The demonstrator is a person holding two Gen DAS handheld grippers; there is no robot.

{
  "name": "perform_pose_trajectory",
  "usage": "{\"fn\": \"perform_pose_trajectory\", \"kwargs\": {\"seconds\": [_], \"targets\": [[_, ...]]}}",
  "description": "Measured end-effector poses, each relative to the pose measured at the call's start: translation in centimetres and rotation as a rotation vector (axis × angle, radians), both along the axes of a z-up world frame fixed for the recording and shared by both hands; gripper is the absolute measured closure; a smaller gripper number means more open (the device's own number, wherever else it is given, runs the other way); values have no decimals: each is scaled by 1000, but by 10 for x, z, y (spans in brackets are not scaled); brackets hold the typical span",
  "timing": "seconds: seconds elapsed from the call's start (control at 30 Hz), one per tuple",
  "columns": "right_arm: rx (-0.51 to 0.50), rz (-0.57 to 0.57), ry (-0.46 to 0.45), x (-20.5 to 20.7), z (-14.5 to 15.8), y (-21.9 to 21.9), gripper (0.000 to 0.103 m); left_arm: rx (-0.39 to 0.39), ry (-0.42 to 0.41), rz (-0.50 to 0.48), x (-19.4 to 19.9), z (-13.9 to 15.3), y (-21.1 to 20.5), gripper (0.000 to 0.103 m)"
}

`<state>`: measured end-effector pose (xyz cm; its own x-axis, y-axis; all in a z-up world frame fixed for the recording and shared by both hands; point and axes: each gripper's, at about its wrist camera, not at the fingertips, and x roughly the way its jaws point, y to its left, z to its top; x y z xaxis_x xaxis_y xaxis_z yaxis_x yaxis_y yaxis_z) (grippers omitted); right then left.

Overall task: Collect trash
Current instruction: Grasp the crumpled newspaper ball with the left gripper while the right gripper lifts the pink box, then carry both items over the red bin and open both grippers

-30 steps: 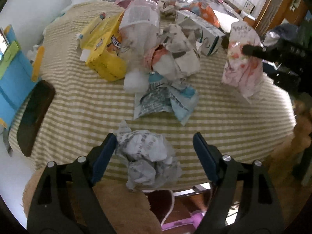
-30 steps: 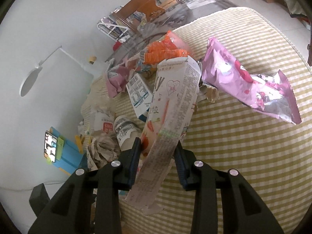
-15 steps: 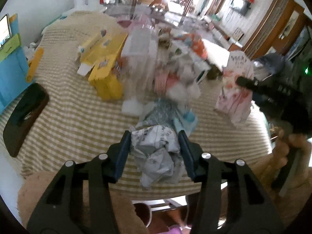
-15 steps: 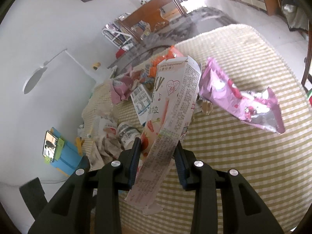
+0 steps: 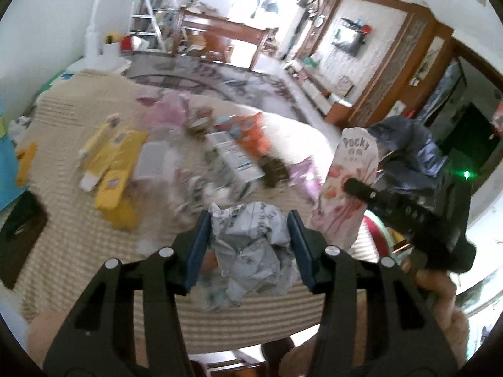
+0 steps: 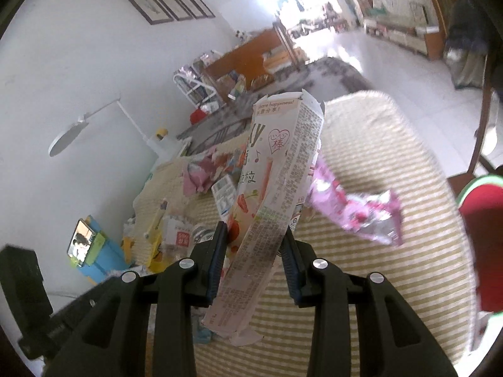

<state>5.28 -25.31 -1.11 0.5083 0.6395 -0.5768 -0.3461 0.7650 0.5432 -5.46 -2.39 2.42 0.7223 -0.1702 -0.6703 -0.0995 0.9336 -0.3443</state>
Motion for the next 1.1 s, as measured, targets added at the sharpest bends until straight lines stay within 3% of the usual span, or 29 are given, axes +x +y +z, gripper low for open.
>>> {"fn": "perform_pose_trajectory", "kwargs": {"seconds": [0.13,0.23,0.37,0.57,0.77,0.87,0.9,0.93,0.97,1.1], "targets": [[31,-45,-29,-4,15,-29,70,-20,-45,-56,19,13,-24,55],[0,-101,-59,-9,23,-56,70,-34,-87,-102,32,22,-50,55],[-52,-254,-66,-16,22,-110,70,-86,-126,-185,59,27,-92,55],[-88,-474,2,-21,-8,-183,70,-148,-49,-380,112,14,-172,55],[-88,-585,87,-21,-47,-227,70,-150,49,-526,150,-10,-242,54],[-77,-623,99,-23,-61,-243,67,-132,73,-569,160,-21,-268,46],[-71,-639,96,-23,-62,-245,67,-123,82,-580,163,-26,-276,37],[-66,-657,95,-24,-64,-248,58,-114,91,-584,164,-29,-281,30],[-66,-671,96,-27,-65,-249,43,-108,95,-583,164,-33,-283,23],[-90,-687,94,-26,-68,-250,38,-109,78,-577,158,-33,-277,18]]}}
